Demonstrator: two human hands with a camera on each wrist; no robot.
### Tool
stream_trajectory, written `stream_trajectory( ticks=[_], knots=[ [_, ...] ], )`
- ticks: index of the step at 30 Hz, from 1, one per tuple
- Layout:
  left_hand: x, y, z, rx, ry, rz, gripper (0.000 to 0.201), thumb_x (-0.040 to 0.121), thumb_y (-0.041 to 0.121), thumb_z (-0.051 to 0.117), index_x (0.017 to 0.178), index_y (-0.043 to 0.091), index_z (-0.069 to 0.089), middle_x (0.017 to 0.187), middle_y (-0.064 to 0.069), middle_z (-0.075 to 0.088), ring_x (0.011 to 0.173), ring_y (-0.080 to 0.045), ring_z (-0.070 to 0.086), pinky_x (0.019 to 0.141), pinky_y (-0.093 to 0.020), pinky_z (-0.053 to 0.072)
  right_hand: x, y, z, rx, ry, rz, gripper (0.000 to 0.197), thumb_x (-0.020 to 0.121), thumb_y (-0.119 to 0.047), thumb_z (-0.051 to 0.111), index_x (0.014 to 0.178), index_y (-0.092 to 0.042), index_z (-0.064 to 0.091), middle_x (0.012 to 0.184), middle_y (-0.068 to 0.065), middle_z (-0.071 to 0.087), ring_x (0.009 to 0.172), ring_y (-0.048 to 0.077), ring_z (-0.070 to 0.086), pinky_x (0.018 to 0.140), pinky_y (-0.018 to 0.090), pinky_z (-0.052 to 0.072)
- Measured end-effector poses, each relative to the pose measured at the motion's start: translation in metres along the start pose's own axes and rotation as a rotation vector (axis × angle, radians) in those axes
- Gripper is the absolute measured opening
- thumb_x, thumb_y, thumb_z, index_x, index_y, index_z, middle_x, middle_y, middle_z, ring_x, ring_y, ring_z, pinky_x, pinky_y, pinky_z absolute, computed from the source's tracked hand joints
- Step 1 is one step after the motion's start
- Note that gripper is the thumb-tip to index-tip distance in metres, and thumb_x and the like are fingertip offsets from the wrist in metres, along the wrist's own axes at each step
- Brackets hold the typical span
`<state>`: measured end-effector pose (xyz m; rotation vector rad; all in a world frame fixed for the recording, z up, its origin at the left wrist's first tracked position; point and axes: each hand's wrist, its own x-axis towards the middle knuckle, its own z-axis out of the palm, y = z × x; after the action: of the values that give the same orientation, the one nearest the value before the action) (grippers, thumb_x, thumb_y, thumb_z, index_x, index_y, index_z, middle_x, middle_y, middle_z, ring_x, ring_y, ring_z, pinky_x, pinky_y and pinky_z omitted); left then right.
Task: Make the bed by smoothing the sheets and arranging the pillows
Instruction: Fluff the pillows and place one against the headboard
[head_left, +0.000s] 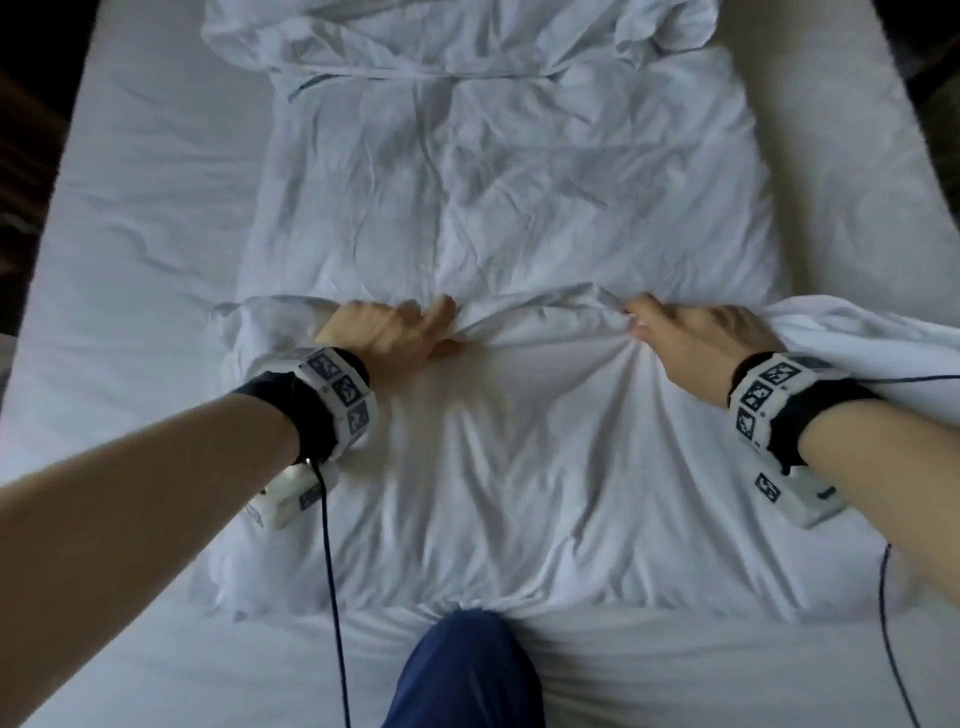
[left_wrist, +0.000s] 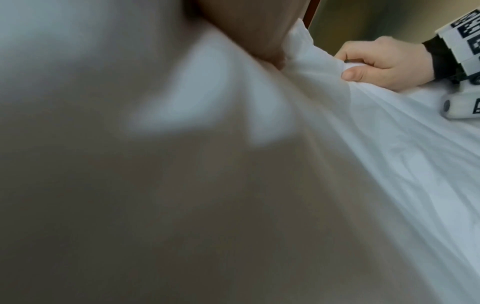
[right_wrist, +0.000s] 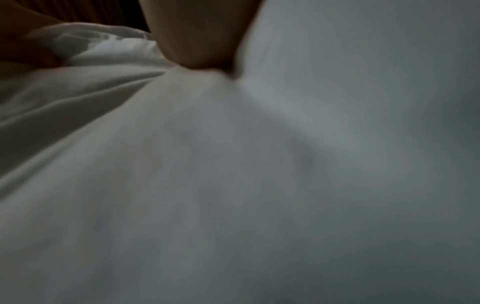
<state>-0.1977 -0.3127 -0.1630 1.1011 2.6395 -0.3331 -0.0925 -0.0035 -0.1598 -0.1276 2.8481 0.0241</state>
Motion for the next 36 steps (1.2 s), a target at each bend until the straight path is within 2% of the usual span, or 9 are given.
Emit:
stream_trajectory(
  ticks=[4, 7, 9, 10, 12, 14, 17, 20, 36],
  knots=[
    [0.034, -0.065, -0.069, -0.001, 0.205, -0.161, 0.05, 0.094, 0.067, 0.027, 0.113, 0.02, 0.034, 0.108, -0.01, 0.06, 0.084, -0.037, 0.061, 0.063, -0.038, 0.037, 0.073, 0.018, -0.078, -0.049, 0.289, -0.016, 0.027, 0.101, -0.041, 0.033, 0.12, -0.023, 0.036, 0.105, 0.018, 0.067, 0.081, 0.042, 0.066, 0.069, 0.045, 0.049],
    [0.064, -0.106, -0.087, 0.042, 0.348, -0.214, 0.049, 0.095, 0.063, 0.034, 0.108, 0.016, 0.036, 0.1, -0.017, 0.06, 0.08, -0.038, 0.058, 0.062, -0.041, 0.04, 0.129, 0.016, -0.116, -0.108, 0.439, -0.035, 0.025, 0.098, -0.025, 0.045, 0.12, -0.014, 0.039, 0.102, 0.022, 0.063, 0.089, 0.043, 0.062, 0.071, 0.047, 0.047],
    [0.081, -0.119, -0.071, 0.097, 0.282, -0.245, 0.052, 0.093, 0.06, 0.04, 0.122, 0.016, 0.039, 0.116, -0.018, 0.057, 0.107, -0.037, 0.053, 0.085, -0.049, 0.043, 0.154, 0.015, -0.117, -0.15, 0.341, -0.002, 0.035, 0.089, -0.008, 0.05, 0.123, -0.011, 0.041, 0.113, 0.022, 0.055, 0.106, 0.04, 0.052, 0.089, 0.049, 0.041],
    [0.086, -0.121, -0.058, 0.134, 0.23, -0.269, 0.061, 0.091, 0.061, 0.04, 0.135, 0.019, 0.034, 0.129, -0.017, 0.05, 0.123, -0.035, 0.044, 0.098, -0.053, 0.037, 0.162, 0.015, -0.11, -0.168, 0.267, 0.042, 0.042, 0.085, -0.004, 0.051, 0.126, -0.01, 0.042, 0.119, 0.021, 0.05, 0.113, 0.038, 0.046, 0.096, 0.049, 0.036],
    [0.092, -0.114, -0.028, 0.116, 0.133, -0.305, 0.078, 0.09, 0.067, 0.028, 0.153, 0.026, 0.006, 0.158, -0.012, 0.018, 0.147, -0.029, 0.011, 0.116, -0.059, 0.01, 0.168, 0.015, -0.086, -0.179, 0.129, 0.135, 0.048, 0.085, -0.01, 0.054, 0.132, -0.012, 0.043, 0.135, 0.018, 0.038, 0.126, 0.036, 0.035, 0.107, 0.054, 0.028],
    [0.09, -0.098, 0.0, 0.008, 0.102, -0.284, 0.079, 0.089, 0.071, 0.016, 0.153, 0.031, -0.01, 0.163, -0.002, -0.009, 0.15, -0.025, -0.008, 0.117, -0.058, -0.006, 0.162, 0.014, -0.059, -0.129, 0.038, 0.181, 0.052, 0.092, -0.026, 0.05, 0.142, -0.022, 0.035, 0.153, 0.012, 0.02, 0.14, 0.033, 0.02, 0.114, 0.06, 0.015],
    [0.085, -0.081, 0.026, -0.084, 0.068, -0.236, 0.077, 0.089, 0.074, 0.004, 0.153, 0.035, -0.013, 0.162, 0.001, -0.016, 0.15, -0.022, -0.008, 0.118, -0.057, -0.005, 0.15, 0.014, -0.026, -0.071, -0.086, 0.192, 0.064, 0.097, -0.053, 0.029, 0.153, -0.034, 0.002, 0.163, 0.001, -0.005, 0.149, 0.031, -0.002, 0.117, 0.059, 0.001],
    [0.091, -0.084, 0.034, -0.1, 0.026, -0.234, 0.076, 0.086, 0.075, -0.003, 0.151, 0.038, -0.018, 0.161, 0.002, -0.019, 0.15, -0.021, -0.008, 0.118, -0.056, -0.005, 0.147, 0.018, -0.011, -0.071, -0.119, 0.18, 0.068, 0.096, -0.062, 0.018, 0.151, -0.039, -0.013, 0.162, 0.0, -0.013, 0.149, 0.03, -0.008, 0.118, 0.055, -0.004],
    [0.136, -0.084, 0.096, -0.205, -0.167, -0.219, 0.077, 0.084, 0.076, 0.0, 0.151, 0.041, -0.014, 0.163, 0.003, -0.014, 0.15, -0.019, -0.008, 0.116, -0.056, -0.006, 0.184, 0.016, 0.049, -0.087, -0.267, 0.213, 0.068, 0.093, -0.066, 0.005, 0.148, -0.038, -0.025, 0.161, 0.001, -0.018, 0.149, 0.029, -0.011, 0.118, 0.054, -0.009]
  ],
)
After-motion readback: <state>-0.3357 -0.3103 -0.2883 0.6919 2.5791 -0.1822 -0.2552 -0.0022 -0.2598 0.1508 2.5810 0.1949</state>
